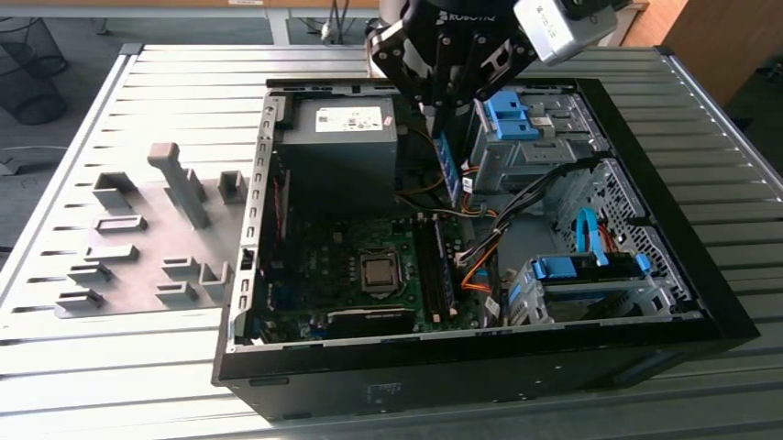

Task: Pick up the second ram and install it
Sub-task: 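Insert the second ram into the second slot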

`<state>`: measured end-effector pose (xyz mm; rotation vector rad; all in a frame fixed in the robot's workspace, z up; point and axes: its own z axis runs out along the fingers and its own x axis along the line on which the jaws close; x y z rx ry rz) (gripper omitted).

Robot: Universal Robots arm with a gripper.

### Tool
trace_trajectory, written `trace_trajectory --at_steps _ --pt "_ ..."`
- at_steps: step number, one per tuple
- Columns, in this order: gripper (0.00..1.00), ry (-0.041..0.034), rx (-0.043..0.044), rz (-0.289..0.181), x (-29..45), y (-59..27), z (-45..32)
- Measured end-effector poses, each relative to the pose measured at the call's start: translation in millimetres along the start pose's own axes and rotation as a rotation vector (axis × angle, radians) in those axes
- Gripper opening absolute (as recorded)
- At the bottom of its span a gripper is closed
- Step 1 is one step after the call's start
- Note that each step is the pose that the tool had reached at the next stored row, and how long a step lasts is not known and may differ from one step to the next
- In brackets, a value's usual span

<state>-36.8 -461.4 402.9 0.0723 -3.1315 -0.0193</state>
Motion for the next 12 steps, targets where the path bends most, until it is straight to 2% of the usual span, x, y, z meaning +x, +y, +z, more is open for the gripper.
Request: trace_trajectory --at_steps 12 --pt "0.14 0.0 0.0 0.0 0.0 0.0 5.3"
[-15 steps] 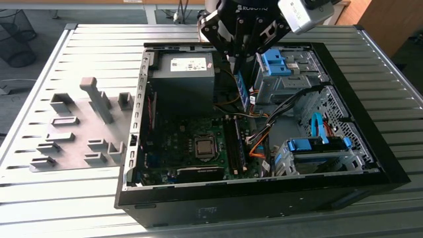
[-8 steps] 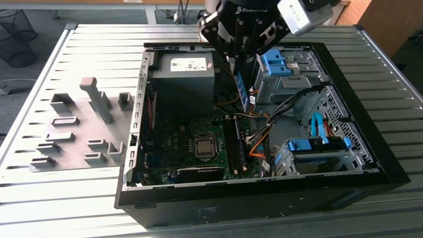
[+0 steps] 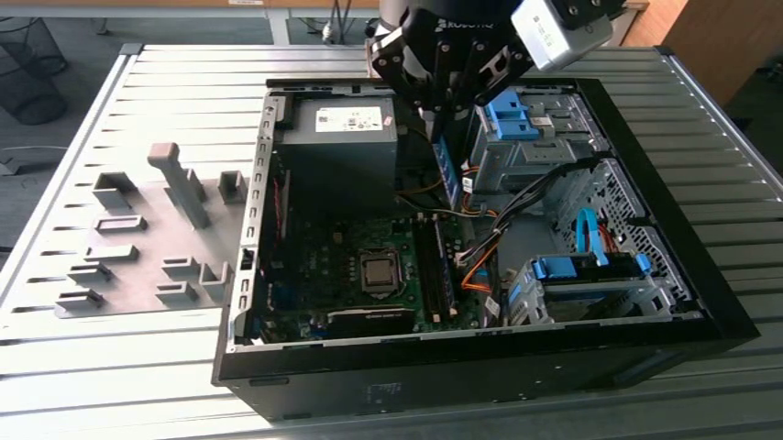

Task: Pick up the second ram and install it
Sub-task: 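Insert the second ram into the second slot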

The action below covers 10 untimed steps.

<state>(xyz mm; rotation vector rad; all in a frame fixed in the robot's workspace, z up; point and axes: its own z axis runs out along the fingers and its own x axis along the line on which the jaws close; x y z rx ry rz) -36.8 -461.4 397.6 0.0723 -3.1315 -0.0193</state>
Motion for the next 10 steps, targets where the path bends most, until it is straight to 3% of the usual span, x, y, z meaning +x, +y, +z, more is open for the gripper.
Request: trace_trajectory --at_steps 10 --pt "0.14 0.0 0.0 0.0 -0.1 -0.1 4.6"
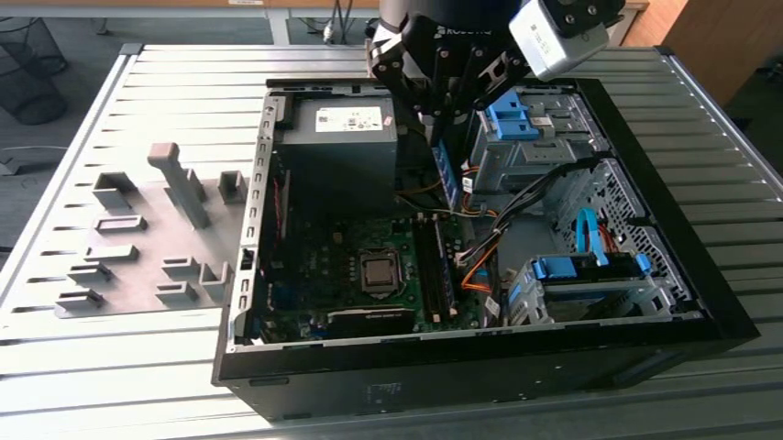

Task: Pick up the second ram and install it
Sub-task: 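Insert the second ram into the second slot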

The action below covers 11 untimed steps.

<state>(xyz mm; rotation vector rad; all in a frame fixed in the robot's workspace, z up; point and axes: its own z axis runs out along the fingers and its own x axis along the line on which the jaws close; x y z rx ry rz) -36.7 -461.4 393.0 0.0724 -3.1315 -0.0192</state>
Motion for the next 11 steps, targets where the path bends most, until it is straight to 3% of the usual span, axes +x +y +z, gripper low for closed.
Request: trace_trajectory --at_steps 11 --pt "0.14 0.0 0.0 0.0 -0.1 0.0 4.7"
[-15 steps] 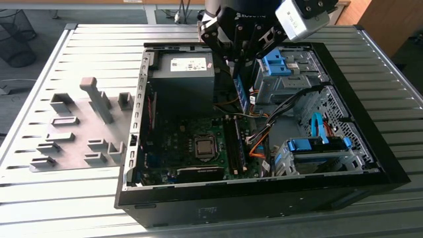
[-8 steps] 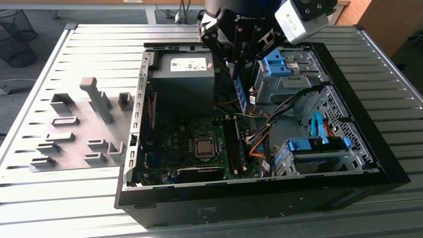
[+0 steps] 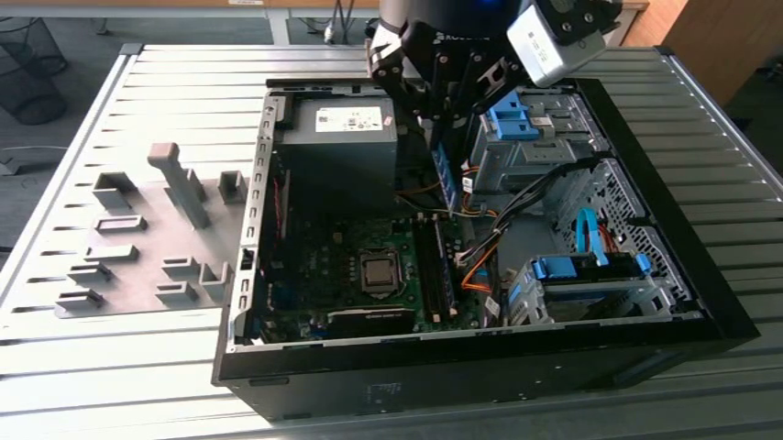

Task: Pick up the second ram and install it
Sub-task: 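Insert the second ram into the second slot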

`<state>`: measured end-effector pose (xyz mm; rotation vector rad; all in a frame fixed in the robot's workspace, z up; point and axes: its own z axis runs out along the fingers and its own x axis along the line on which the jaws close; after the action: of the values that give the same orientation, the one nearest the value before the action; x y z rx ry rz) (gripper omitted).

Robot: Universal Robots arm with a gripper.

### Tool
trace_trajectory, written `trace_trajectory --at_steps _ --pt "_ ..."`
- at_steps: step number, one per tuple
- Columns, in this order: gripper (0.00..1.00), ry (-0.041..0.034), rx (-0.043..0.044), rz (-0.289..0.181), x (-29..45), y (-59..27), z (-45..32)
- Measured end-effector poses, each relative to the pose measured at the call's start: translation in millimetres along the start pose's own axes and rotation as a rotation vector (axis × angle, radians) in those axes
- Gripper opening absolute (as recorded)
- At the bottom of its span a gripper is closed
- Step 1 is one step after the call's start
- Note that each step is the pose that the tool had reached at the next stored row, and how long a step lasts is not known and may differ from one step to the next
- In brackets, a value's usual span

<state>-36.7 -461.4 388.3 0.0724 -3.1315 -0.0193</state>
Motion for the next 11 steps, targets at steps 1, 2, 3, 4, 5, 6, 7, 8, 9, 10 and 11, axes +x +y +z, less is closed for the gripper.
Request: trace_trajectory --at_steps 1,2,3,4,5,6,7,8,9,10,11 --pt "0.14 0.0 0.0 0.0 0.0 0.0 0.8" --pt "0.14 0.0 0.0 0.0 0.0 0.0 1.6" --pt "0.14 0.0 0.0 0.0 0.0 0.0 2.0" --pt "0.14 0.0 0.0 0.0 0.0 0.0 2.5" --pt "0.14 0.0 0.0 0.0 0.0 0.0 2.9" --pt "0.14 0.0 -0.0001 0.0 0.0 0.0 3.3" --pt "0.14 0.0 0.0 0.0 0.0 0.0 3.7" --pt "0.14 0.0 0.0 0.0 0.0 -0.1 4.1" --pt "0.14 0.0 0.0 0.0 0.0 -0.1 4.5" --pt "0.14 0.0 0.0 0.0 0.0 -0.1 4.7" --pt "0.14 0.0001 0.0001 0.0 0.0 -0.1 4.9"
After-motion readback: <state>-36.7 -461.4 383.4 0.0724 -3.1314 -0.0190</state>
